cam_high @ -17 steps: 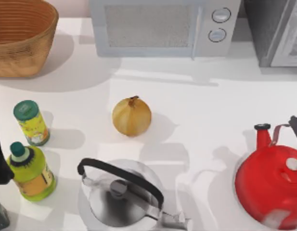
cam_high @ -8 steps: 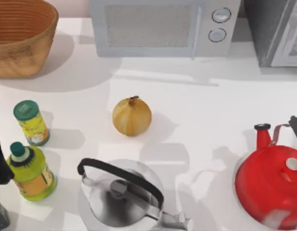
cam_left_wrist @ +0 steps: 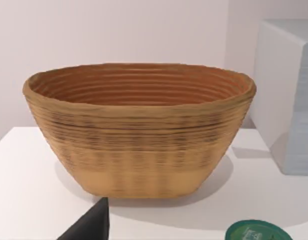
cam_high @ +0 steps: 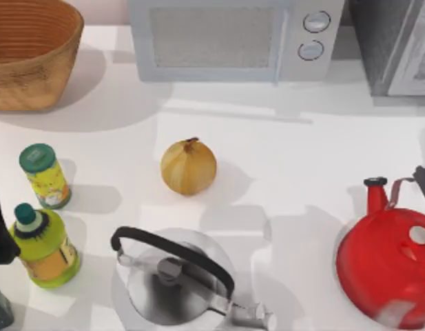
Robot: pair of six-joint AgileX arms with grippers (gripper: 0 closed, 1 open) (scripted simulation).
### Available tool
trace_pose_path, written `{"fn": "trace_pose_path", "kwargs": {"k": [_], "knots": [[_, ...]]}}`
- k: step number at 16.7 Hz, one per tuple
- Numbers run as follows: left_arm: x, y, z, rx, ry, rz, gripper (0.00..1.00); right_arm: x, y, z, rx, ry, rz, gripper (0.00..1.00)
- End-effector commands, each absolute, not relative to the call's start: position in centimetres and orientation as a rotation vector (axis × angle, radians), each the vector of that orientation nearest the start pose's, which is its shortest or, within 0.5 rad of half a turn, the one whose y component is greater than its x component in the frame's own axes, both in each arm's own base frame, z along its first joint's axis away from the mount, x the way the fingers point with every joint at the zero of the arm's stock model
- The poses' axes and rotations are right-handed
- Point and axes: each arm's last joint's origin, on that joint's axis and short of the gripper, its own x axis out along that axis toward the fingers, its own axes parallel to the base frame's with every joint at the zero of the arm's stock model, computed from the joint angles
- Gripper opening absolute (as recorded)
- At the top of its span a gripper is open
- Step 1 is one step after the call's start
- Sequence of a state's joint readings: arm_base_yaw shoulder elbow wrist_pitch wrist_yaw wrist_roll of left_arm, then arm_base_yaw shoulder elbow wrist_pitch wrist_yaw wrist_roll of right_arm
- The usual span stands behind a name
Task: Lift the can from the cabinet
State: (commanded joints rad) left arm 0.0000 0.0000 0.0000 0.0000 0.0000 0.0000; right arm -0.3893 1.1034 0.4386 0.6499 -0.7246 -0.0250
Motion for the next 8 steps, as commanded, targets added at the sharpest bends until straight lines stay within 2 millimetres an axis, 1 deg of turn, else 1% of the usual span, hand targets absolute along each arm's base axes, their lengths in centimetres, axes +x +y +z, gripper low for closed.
{"fn": "trace_pose_path", "kwargs": {"k": [2,4,6,8], "knots": [[10.6,-0.1,16.0,0.000,0.000,0.000,1.00,24.4,-9.6,21.8,-0.027,0.025,0.425,0.00],[10.6,-0.1,16.0,0.000,0.000,0.000,1.00,26.2,-12.9,19.7,-0.024,0.029,0.503,0.00],[10.6,-0.1,16.0,0.000,0.000,0.000,1.00,27.2,-16.3,17.0,-0.020,0.030,0.572,0.00],[10.6,-0.1,16.0,0.000,0.000,0.000,1.00,27.1,-19.5,13.9,-0.016,0.026,0.628,0.00]]}}
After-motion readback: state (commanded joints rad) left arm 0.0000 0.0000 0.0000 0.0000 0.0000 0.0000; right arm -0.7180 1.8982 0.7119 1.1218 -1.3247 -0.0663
